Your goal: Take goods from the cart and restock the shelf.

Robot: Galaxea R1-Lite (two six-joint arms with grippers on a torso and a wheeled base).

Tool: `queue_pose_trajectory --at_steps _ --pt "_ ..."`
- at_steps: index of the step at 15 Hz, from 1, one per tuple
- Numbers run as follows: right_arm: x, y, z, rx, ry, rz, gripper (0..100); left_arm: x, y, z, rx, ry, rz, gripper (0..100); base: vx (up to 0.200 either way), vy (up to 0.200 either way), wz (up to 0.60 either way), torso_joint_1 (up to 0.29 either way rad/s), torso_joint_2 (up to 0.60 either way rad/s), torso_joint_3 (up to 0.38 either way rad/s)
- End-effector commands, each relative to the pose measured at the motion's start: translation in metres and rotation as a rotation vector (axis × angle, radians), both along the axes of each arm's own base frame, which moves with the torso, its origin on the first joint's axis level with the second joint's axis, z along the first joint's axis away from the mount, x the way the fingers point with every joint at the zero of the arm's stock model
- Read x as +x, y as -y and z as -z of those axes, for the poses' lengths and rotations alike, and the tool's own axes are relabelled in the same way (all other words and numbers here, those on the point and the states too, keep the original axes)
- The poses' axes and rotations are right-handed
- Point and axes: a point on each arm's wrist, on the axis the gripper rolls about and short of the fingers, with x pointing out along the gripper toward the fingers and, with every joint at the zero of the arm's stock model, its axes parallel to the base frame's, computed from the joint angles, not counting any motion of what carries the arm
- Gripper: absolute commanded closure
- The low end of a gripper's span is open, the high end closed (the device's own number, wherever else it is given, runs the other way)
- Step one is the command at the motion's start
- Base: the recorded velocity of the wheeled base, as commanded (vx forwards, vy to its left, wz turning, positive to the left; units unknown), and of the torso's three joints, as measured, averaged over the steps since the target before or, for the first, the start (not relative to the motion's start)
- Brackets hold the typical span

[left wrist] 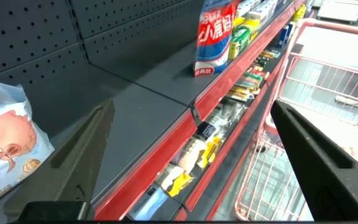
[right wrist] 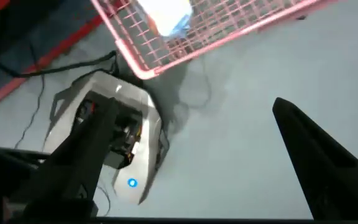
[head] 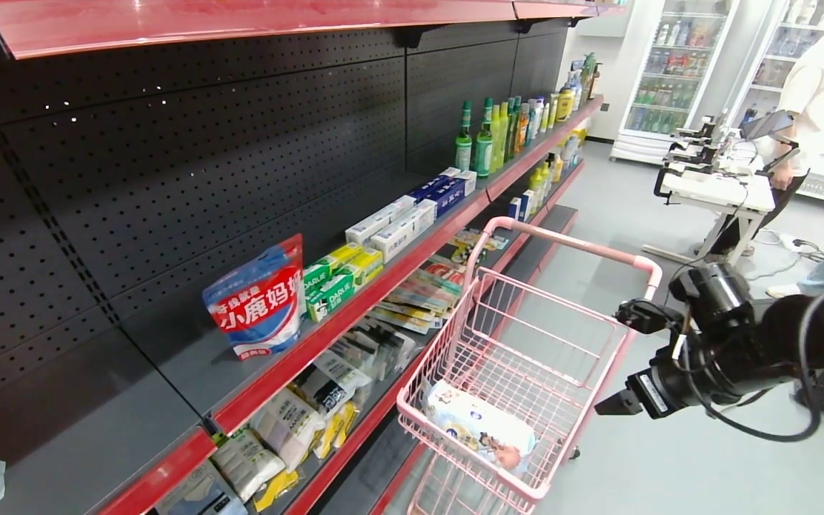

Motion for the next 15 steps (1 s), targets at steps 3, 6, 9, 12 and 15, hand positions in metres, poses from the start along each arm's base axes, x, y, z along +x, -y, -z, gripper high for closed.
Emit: queue_pose_trajectory --at_steps 3,6,9,12,15 --pt "0.036 -0.03 0.037 -0.06 -0.07 -0.085 0 0.0 0.0 0.0 0.0 -0.001 0.0 0 0.0 0.0 0.0 0.0 0.0 0.0" --pt "0.046 -0.033 0.046 -0.105 -0.059 -0.154 0 0.0 0.0 0.0 0.0 -0.001 0.0 0 0.0 0.0 0.0 0.0 0.0 0.0" --pt "0.051 -0.034 0.052 -0.129 -0.055 -0.208 0 0.0 0.0 0.0 0.0 -0.001 0.0 0 0.0 0.0 0.0 -0.024 0.06 0.032" --pt "0.054 -0.032 0.057 -0.15 -0.051 -0.257 0 0.0 0.0 0.0 0.0 -0.001 0.0 0 0.0 0.0 0.0 -0.079 0.18 0.1" --pt "0.059 -0.033 0.064 -0.159 -0.054 -0.279 0 0.0 0.0 0.0 0.0 -0.001 0.0 0 0.0 0.0 0.0 -0.084 0.2 0.105"
